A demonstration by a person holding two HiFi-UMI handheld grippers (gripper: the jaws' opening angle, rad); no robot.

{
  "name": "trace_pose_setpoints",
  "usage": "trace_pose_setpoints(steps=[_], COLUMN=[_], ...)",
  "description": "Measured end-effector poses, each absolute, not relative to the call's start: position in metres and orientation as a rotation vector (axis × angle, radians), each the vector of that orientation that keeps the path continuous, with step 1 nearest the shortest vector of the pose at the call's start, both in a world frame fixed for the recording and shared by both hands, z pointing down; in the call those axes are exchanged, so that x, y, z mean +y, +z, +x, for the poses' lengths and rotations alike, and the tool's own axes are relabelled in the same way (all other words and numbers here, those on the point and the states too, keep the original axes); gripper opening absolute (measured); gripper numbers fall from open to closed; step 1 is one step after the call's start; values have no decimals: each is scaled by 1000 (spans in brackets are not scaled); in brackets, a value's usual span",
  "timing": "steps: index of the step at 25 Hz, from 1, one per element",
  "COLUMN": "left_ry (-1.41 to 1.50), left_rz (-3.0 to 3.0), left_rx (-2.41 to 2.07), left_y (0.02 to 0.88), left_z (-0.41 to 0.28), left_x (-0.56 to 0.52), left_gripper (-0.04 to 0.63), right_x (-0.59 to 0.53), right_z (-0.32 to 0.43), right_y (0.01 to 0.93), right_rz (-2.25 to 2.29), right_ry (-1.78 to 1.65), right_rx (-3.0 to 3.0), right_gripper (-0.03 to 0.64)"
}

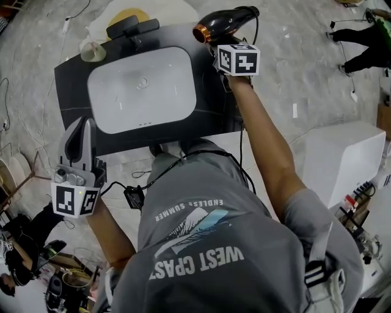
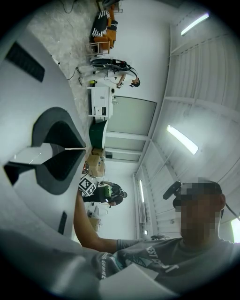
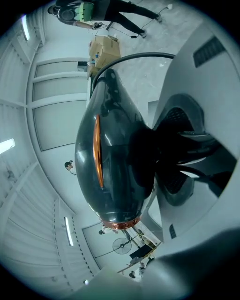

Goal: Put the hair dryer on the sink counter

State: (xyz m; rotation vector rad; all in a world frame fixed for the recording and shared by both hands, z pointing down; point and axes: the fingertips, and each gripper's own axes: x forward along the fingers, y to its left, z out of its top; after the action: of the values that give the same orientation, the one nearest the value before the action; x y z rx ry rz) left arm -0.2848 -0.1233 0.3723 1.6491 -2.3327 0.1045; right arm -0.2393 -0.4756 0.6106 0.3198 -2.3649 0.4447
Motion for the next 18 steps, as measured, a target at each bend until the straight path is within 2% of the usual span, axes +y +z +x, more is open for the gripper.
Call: trace_pose_setpoints(steps=[18], left_ry=[95], left_rz=[1574], left_rx=[-2332], left_y=[395], left_z=[-290], left_x=[-113], left_gripper=[26], right_x=[-464], right_z=[-259], right_y=[707], right_rz=[253], right_ry=[323], right_rx=[-2150], right_gripper=[225])
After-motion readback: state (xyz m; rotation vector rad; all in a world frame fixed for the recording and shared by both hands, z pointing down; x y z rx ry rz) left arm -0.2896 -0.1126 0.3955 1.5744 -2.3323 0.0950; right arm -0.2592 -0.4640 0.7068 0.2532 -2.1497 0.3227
